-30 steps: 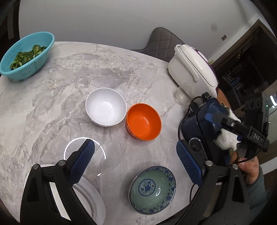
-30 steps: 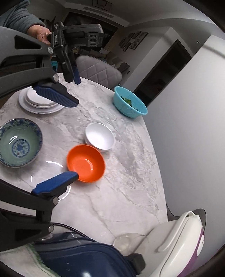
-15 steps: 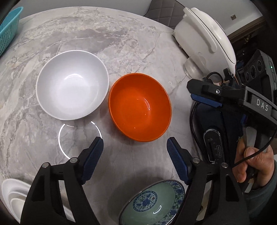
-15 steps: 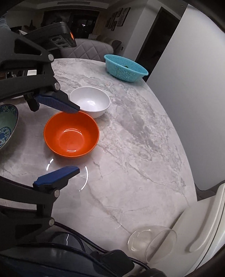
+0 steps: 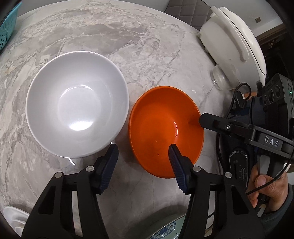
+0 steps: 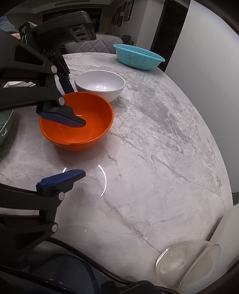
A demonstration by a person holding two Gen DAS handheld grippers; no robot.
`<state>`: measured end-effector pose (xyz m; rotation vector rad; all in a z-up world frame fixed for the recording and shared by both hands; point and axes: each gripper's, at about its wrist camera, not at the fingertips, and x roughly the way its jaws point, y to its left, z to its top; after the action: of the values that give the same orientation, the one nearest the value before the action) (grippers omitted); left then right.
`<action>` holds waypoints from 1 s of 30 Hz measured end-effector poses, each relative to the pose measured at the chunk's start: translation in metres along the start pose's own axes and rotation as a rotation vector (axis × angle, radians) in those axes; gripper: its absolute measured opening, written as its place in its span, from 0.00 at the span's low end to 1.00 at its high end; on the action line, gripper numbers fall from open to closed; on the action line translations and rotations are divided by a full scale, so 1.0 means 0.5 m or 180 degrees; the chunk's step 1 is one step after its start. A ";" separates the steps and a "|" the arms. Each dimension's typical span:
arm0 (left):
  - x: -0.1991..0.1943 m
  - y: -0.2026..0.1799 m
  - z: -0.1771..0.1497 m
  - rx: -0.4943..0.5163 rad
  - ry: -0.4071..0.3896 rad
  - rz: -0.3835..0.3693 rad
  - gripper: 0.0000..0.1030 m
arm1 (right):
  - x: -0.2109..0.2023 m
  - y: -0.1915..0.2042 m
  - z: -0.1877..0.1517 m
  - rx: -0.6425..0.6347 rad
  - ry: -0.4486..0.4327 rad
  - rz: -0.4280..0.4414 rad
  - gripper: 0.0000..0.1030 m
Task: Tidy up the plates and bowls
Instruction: 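Move both tools to the orange bowl and grip its rim, then lift the orange bowl with both tools and lower it into the patterned bowl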
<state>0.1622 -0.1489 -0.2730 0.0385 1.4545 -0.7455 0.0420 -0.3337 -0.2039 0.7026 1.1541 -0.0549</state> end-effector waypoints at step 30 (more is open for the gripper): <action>0.019 0.008 0.013 -0.0013 0.0017 0.0078 0.11 | 0.041 0.000 -0.006 -0.0068 0.0113 0.0037 0.12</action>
<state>0.1691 -0.1526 -0.2820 0.0550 1.4581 -0.7228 0.0484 -0.3254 -0.2221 0.6937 1.1830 -0.0202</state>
